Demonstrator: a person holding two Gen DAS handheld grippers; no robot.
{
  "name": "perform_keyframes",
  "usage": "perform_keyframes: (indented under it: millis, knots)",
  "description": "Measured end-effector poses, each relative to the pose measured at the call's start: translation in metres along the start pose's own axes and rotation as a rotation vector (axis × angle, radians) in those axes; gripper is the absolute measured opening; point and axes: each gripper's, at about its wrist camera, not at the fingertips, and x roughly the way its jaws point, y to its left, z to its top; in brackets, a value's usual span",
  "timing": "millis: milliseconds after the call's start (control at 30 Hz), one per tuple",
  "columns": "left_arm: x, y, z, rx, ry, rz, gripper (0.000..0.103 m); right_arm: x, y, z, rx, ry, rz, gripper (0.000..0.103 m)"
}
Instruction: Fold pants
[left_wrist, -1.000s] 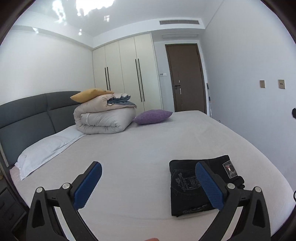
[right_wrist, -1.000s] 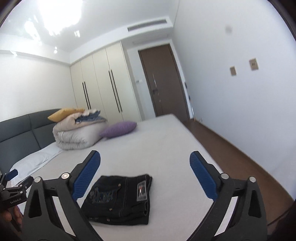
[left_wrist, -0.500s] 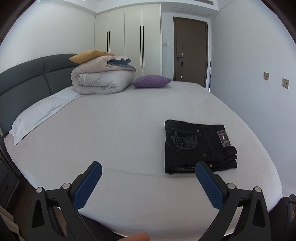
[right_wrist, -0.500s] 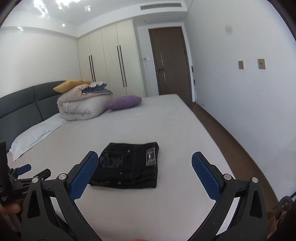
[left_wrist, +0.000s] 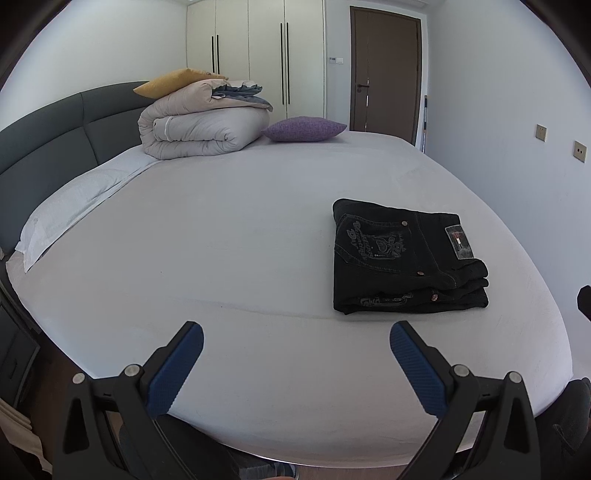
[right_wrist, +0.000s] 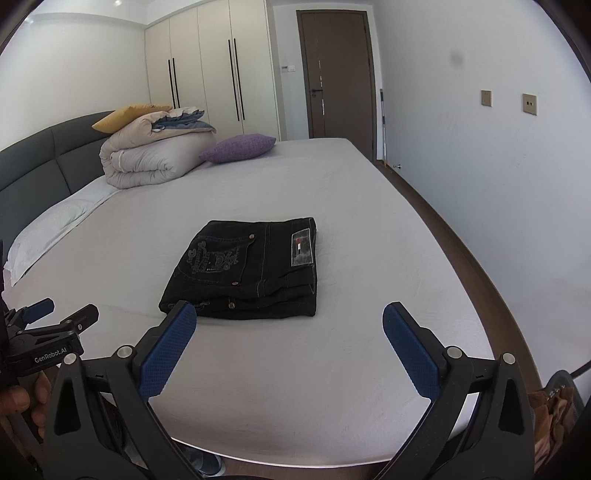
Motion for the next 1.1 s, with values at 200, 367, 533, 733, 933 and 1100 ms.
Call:
perform_keyframes:
  millis: [200,367,533,733,933,1100]
  knots:
    - [0.001,0.004,0.000,-0.004,0.003,0.007,0.103,0.011,0.006,-0.005,-0.019,0.031,0.012,0.103]
    - [0.003,0.005,-0.001,-0.005,0.010,0.004,0.103,0.019,0.003,-0.005,-0.018,0.059,0.023,0.103]
    - [0.005,0.005,-0.003,-0.009,0.017,0.002,0.103,0.021,0.000,-0.003,-0.012,0.072,0.028,0.103]
    - [0.005,0.005,-0.003,-0.009,0.015,0.002,0.103,0.025,0.001,-0.004,-0.003,0.091,0.029,0.103]
    - [0.005,0.005,-0.004,-0.009,0.017,0.000,0.103,0.031,0.001,-0.004,0.007,0.108,0.027,0.103]
    - [0.006,0.005,-0.004,-0.011,0.020,0.001,0.103,0.038,0.003,-0.006,0.009,0.122,0.026,0.103]
